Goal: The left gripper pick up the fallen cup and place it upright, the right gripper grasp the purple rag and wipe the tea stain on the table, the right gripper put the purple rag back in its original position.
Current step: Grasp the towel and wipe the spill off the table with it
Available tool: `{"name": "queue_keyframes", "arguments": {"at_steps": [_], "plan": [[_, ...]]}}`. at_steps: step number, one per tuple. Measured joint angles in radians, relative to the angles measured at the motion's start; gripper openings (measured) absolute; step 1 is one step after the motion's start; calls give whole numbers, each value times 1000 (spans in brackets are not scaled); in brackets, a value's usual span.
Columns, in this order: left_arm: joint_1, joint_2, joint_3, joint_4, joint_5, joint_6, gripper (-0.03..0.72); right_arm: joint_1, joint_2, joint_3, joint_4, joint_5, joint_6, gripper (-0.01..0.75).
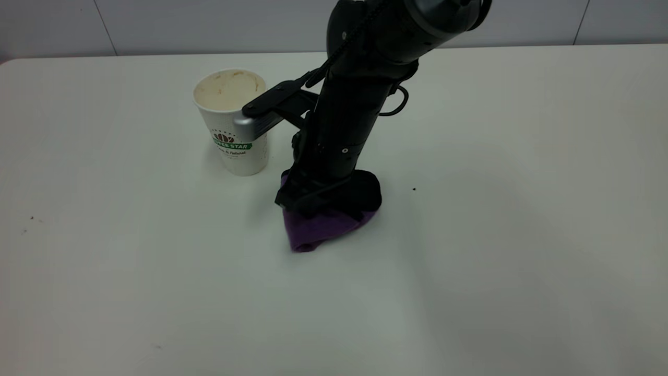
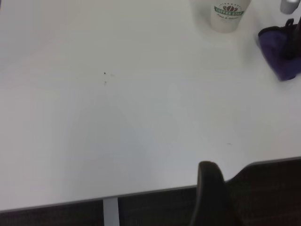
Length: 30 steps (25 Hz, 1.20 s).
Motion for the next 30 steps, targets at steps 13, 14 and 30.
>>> {"name": "queue_keyframes", "arguments": {"at_steps": [13,14,30], "plan": [[0,0,0,0,0,1,489,-297,0,0,-58,13,109,30],[0,0,0,0,0,1,489,-306,0,0,-58,28,110,30],[0,0,0,0,0,1,489,-126,0,0,220,95,-116,62]]}}
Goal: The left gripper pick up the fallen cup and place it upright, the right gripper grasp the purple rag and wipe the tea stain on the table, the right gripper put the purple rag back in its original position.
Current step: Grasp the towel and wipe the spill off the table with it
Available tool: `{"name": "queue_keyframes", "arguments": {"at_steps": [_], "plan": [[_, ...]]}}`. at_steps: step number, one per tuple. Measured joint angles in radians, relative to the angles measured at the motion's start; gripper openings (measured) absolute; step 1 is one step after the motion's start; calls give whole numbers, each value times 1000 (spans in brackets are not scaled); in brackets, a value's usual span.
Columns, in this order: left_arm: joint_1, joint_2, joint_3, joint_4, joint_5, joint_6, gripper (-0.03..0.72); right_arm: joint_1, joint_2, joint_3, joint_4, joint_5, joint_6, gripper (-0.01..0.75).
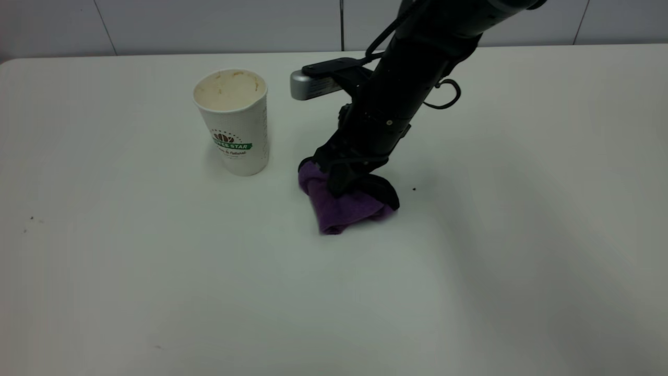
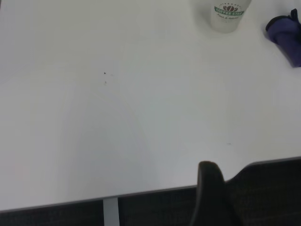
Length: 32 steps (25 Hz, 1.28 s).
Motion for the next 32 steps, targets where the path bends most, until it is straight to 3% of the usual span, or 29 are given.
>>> {"name": "queue_keyframes", "arguments": {"at_steps": [3,9,12,20,29,32], "plan": [[0,0,0,0,0,1,489,8,0,0,-8,-22,-10,156],[0,0,0,0,0,1,489,-6,-23,0,-88,-28,-9,456],[0,0,0,0,0,1,489,-6,-75,0,-108,-9,1,528],[0,0,0,0,0,1,489,59,-94,0,-78,70,2,547],[0,0,0,0,0,1,489,85,-4,0,-267,-47,115,549],[0,0,0,0,0,1,489,85,7,0,-368,-60,190,518]]}}
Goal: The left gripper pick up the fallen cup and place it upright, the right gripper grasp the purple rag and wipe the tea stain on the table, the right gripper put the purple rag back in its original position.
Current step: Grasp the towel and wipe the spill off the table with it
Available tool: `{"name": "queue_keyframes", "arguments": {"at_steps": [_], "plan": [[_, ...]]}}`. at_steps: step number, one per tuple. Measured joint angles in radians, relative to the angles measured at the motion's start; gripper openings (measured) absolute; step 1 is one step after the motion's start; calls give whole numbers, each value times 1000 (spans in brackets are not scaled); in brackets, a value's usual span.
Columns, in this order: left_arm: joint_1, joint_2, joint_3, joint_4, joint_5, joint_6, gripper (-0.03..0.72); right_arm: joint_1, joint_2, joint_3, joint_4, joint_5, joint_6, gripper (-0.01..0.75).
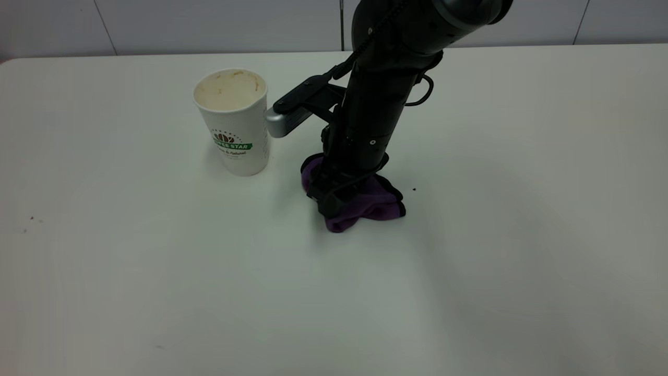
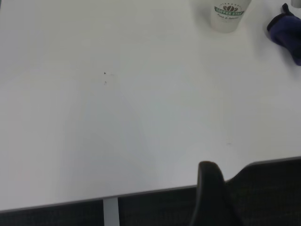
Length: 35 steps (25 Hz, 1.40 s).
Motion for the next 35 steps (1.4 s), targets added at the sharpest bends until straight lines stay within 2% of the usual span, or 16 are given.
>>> {"name": "queue_keyframes", "arguments": {"at_steps": [3,7,9,13,22,26,29,32,35], "plan": [[0,0,0,0,0,-2,489,1,0,0,-128,-3,89,395],[0,0,1,0,0,-2,489,0,4,-1,-289,-2,198,114],[0,0,1,0,0,-2,489,-10,7,-1,-320,1,231,57],[0,0,1,0,0,-1,489,-75,13,-12,-333,20,256,49],[0,0,1,0,0,-1,489,-380,13,-15,-327,81,262,49],[0,0,1,0,0,-1,489,-482,13,-21,-267,134,264,49],[0,0,1,0,0,-1,489,-516,11,-21,-201,168,258,53],[0,0,1,0,0,-1,489,-518,4,-21,-143,203,193,71],[0,0,1,0,0,-1,489,-514,-5,-12,-42,263,88,119]]}}
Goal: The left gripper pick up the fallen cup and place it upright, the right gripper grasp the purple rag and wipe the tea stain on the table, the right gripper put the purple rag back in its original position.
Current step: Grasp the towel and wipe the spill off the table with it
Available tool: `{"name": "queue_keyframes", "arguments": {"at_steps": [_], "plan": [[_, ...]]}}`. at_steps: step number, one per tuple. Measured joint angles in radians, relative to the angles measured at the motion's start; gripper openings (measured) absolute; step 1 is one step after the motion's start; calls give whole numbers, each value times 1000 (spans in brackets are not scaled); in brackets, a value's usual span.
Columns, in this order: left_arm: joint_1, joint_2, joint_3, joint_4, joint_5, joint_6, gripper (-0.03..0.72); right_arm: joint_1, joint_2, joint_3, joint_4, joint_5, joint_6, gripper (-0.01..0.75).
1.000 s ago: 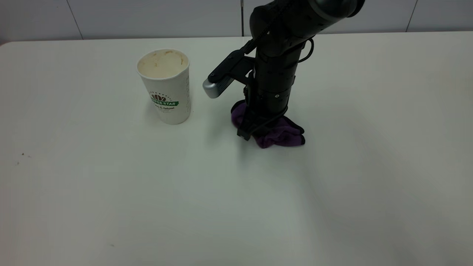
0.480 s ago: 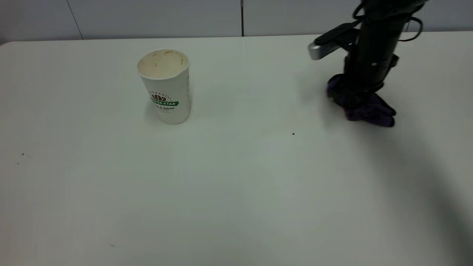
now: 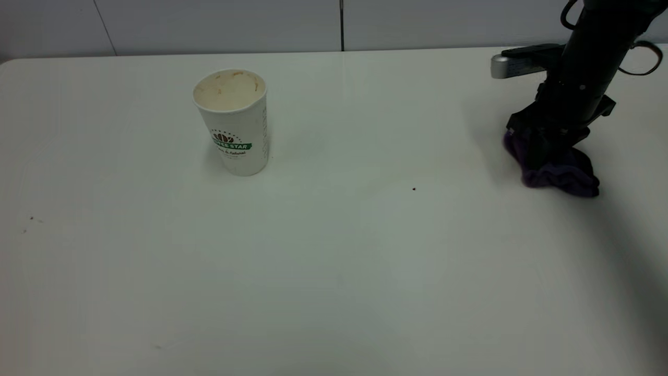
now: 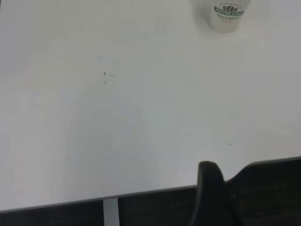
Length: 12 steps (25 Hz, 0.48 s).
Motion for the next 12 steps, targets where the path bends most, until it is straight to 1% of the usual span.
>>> {"name": "queue_keyframes", "arguments": {"at_steps": [1,3,6,8,10,12], "plan": [[0,0,0,0,0,0,489,3,-3,3,20,14,-23,142],[0,0,0,0,0,0,489,11,-17,6,26,30,-38,215],[0,0,0,0,0,0,489,15,-60,9,16,67,-24,349],[0,0,0,0,0,0,489,15,-103,11,16,108,-13,418],[0,0,0,0,0,0,489,15,-161,11,31,149,-10,463],[0,0,0,0,0,0,489,15,-224,11,61,195,-8,481]]}}
